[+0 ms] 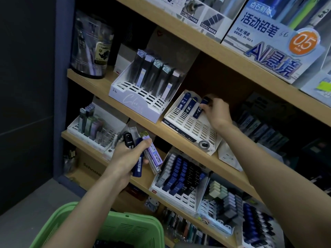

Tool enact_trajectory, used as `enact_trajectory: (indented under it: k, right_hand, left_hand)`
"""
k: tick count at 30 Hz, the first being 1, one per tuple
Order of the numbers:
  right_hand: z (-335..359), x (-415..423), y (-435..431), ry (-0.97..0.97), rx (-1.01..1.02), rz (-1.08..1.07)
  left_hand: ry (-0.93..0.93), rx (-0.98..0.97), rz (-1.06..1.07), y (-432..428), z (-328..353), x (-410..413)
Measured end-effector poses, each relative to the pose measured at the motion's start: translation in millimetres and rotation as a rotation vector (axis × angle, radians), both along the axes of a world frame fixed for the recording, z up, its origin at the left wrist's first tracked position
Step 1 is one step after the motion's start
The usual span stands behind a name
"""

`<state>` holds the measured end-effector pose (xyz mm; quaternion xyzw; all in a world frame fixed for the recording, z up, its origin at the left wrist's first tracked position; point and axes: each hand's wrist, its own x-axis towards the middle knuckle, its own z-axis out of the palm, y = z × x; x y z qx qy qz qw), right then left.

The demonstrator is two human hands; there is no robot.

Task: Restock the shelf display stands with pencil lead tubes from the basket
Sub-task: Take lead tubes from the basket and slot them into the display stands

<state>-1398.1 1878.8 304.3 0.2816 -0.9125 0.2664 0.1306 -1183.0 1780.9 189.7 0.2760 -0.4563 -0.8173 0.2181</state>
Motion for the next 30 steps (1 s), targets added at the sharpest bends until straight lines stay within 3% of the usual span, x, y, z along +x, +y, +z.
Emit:
enact_trajectory:
  k: [7, 14, 18, 25, 30]
  right_hand:
    - [0.5, -3.1, 4.3, -0.063, -0.047, 0.018]
    - [0.5, -4.0, -1.4, -0.031, 0.039, 0.035]
    - [-1.2, -5.2, 1.1, -0.151, 0.033, 0.16]
    - [-6.2, -14.7, 3.8, 0.09, 0.047, 0.061]
    - [-8.9, -16.4, 4.4, 0.111, 0.033, 0.042]
  left_hand:
    - [-0.024, 0.007, -0.013, 3.0, -0.7, -5.5]
    - [-0.037, 0.003, -0.026, 5.9, -1.8, -8.9]
    - [-0.039, 0.013, -0.03, 4.4, -2.0, -9.1]
    - [-0.038, 0.016, -0.038, 3.0, -2.0, -11.4]
    - [-0.043, 0.011, -0.04, 3.1, -2.2, -12.2]
